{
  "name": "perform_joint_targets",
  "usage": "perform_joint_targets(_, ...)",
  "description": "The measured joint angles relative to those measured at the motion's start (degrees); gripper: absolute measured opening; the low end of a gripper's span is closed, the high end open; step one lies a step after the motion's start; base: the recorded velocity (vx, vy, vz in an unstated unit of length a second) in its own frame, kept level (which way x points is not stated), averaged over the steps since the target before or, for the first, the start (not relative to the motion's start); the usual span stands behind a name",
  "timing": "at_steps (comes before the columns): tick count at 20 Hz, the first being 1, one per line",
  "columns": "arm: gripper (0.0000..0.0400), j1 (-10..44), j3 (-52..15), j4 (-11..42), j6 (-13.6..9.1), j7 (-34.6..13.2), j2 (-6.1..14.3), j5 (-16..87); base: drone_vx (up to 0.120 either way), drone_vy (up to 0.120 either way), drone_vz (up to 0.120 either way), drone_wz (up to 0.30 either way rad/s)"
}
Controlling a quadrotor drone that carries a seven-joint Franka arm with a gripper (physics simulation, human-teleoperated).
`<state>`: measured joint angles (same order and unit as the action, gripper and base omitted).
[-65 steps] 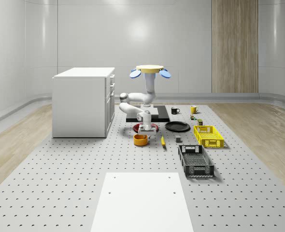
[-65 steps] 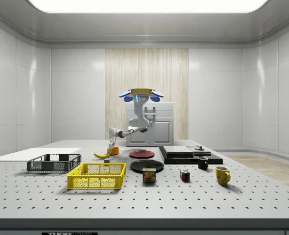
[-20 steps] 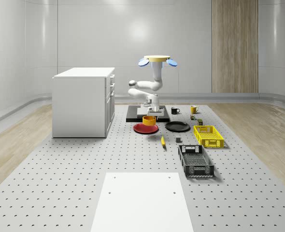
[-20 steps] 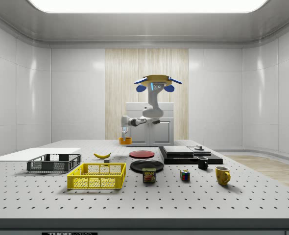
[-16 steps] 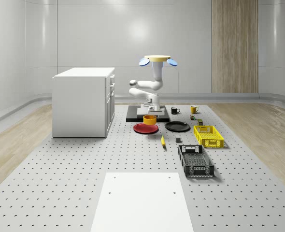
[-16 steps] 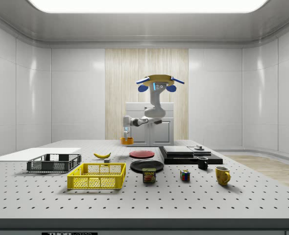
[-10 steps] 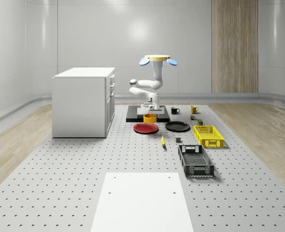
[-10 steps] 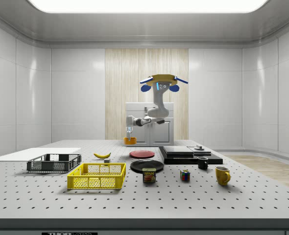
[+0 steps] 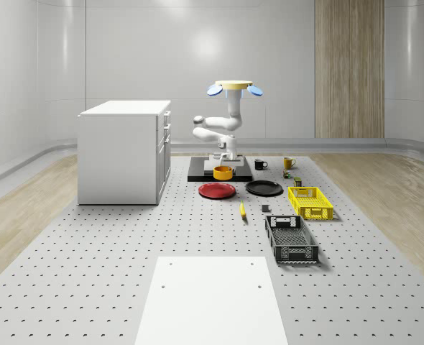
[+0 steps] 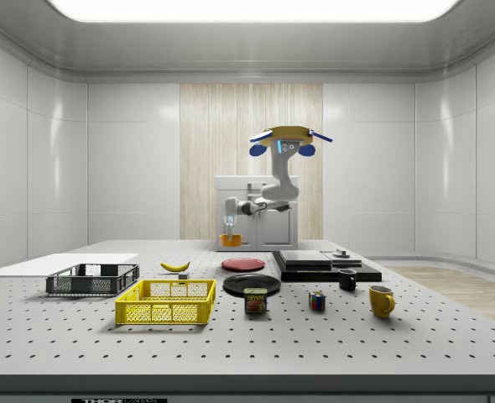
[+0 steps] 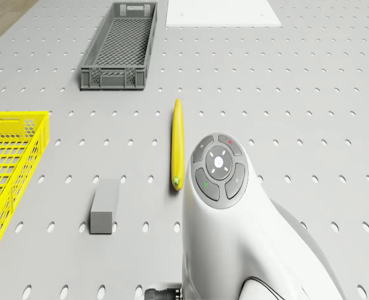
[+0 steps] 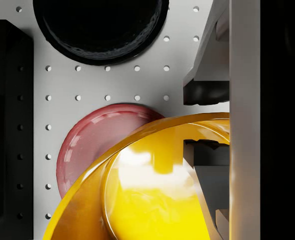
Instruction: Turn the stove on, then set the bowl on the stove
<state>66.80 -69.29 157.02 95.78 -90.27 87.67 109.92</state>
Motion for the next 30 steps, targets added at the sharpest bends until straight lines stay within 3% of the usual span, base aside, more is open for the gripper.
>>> perform_joint_targets(30, 0.0100, 0.08, -0.01, -0.01, 0.19, -0.06, 0.20, -0.09, -0.120, -0.005, 0.000, 0.000)
